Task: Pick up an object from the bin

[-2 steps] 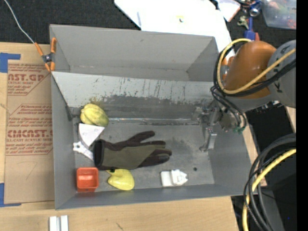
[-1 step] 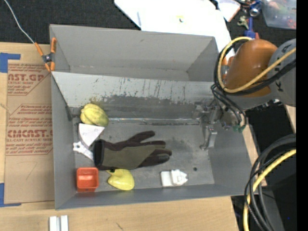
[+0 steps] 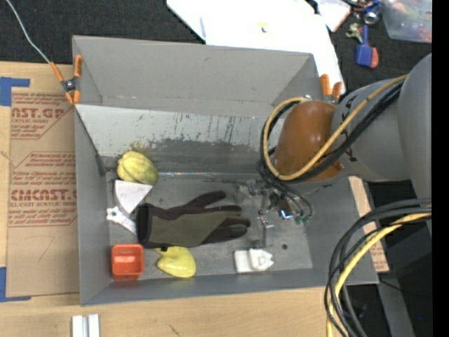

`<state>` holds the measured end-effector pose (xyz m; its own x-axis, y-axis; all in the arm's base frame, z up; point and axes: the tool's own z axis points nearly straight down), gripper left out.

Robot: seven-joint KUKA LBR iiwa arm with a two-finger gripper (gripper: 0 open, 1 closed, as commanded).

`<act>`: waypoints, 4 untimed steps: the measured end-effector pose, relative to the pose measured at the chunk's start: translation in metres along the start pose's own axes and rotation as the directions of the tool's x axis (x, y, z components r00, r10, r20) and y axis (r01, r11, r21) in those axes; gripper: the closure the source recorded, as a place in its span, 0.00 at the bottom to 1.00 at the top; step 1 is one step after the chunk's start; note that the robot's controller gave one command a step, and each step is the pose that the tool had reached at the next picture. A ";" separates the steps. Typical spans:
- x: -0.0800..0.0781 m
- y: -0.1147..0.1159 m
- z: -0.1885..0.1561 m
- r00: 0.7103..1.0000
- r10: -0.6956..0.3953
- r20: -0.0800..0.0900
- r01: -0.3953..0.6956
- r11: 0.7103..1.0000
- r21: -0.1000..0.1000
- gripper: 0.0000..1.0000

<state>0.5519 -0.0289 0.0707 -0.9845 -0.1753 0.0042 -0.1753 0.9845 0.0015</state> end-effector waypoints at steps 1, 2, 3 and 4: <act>-0.001 0.025 -0.051 0.993 -0.115 0.011 0.115 0.993 0.004 0.00; 0.005 0.077 -0.028 0.993 -0.116 0.000 0.116 0.993 -0.003 0.00; -0.046 0.079 0.001 0.951 -0.308 0.014 0.308 0.951 0.007 0.00; -0.044 0.095 0.000 0.982 -0.189 0.007 0.189 0.982 -0.003 1.00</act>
Offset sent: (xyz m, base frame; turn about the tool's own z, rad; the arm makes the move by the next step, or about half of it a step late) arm -0.0177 0.0718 0.0293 -0.1136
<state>0.5785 0.0725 0.0710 -0.9337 -0.3581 -0.0028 -0.3582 0.9336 0.0057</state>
